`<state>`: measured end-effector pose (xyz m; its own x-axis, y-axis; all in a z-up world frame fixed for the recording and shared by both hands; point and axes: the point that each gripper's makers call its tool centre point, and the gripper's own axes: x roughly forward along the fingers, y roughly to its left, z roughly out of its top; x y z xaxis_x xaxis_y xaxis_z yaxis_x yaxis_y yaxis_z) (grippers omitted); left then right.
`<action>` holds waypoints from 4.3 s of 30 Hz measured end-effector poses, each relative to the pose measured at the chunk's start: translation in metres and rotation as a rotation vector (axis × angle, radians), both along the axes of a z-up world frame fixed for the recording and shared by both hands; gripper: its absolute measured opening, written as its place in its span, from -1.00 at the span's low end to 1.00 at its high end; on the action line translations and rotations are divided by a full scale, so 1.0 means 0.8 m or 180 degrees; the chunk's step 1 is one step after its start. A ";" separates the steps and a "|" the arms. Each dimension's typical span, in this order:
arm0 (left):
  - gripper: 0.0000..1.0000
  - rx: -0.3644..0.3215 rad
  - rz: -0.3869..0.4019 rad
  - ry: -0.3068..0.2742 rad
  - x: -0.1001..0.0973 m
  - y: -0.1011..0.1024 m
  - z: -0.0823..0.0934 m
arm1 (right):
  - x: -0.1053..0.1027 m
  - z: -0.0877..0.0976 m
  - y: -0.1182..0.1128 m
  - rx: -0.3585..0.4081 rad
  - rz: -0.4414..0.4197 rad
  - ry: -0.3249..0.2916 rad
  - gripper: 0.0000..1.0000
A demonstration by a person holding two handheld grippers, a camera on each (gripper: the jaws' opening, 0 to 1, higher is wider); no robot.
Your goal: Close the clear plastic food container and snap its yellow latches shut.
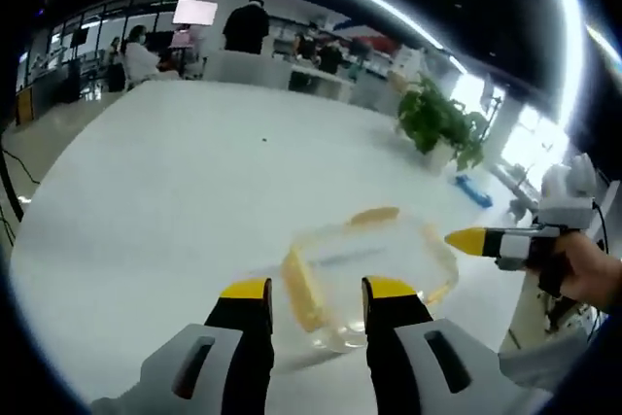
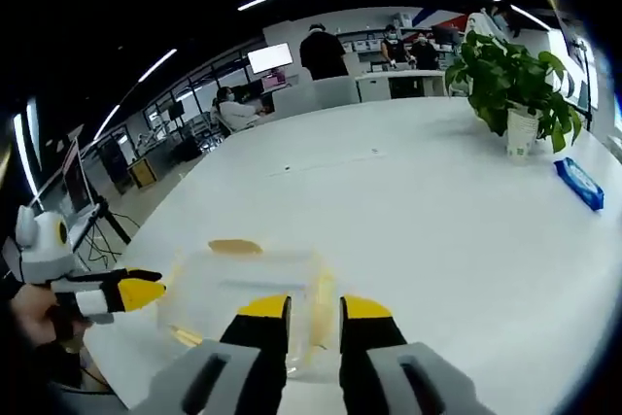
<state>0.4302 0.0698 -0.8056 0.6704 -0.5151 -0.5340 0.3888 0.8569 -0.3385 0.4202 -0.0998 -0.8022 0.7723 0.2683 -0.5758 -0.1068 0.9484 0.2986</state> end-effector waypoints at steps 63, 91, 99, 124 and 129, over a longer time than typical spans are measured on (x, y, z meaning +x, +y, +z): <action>-0.51 0.0356 -0.0405 -0.0031 0.006 -0.006 -0.002 | 0.003 -0.022 0.023 -0.0097 0.1013 0.0530 -0.48; -0.59 0.0758 -0.1247 -0.0595 -0.003 -0.057 0.020 | 0.036 0.022 0.065 -0.0380 0.1793 0.0018 -0.61; -0.59 0.0870 -0.1398 -0.0585 -0.008 -0.060 0.010 | 0.040 0.012 0.089 -0.0305 0.1943 0.0096 -0.62; -0.06 0.0993 -0.2162 -0.0873 -0.054 -0.084 0.011 | 0.061 -0.004 0.107 -0.0443 0.2483 0.0190 -0.48; -0.09 0.1429 -0.2326 -0.1056 -0.048 -0.080 -0.002 | 0.059 -0.015 0.107 -0.0736 0.2951 0.0186 -0.42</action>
